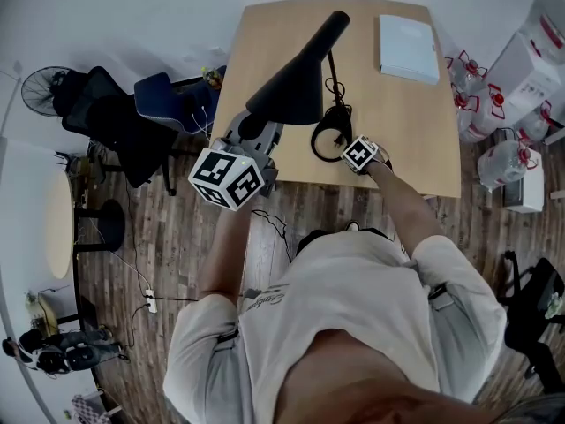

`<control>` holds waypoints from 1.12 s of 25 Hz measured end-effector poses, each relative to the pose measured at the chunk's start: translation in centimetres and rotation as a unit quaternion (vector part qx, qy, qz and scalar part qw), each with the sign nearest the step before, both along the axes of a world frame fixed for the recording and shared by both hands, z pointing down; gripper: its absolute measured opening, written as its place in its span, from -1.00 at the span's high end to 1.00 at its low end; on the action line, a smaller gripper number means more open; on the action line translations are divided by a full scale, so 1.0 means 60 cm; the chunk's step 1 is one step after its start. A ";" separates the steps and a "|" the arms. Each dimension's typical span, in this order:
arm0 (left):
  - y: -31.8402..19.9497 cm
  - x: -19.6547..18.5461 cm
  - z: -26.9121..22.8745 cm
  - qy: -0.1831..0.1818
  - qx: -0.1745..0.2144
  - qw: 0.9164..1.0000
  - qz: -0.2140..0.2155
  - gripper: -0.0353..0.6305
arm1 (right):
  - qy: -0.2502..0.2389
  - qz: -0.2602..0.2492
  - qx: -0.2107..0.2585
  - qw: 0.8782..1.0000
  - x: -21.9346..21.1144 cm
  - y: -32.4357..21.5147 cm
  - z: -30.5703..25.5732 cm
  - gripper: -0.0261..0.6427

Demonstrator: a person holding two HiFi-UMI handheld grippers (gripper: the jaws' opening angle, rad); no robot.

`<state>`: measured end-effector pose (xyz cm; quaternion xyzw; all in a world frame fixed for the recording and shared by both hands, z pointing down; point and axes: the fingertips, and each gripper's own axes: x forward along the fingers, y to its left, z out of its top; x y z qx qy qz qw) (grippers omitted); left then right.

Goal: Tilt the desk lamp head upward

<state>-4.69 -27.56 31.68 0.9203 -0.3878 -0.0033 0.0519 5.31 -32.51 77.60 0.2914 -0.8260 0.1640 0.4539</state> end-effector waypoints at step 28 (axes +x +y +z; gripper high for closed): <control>-0.036 0.020 -0.121 0.020 0.072 0.997 0.000 0.86 | 0.002 -0.007 -0.009 1.000 -0.007 0.002 -0.004 0.94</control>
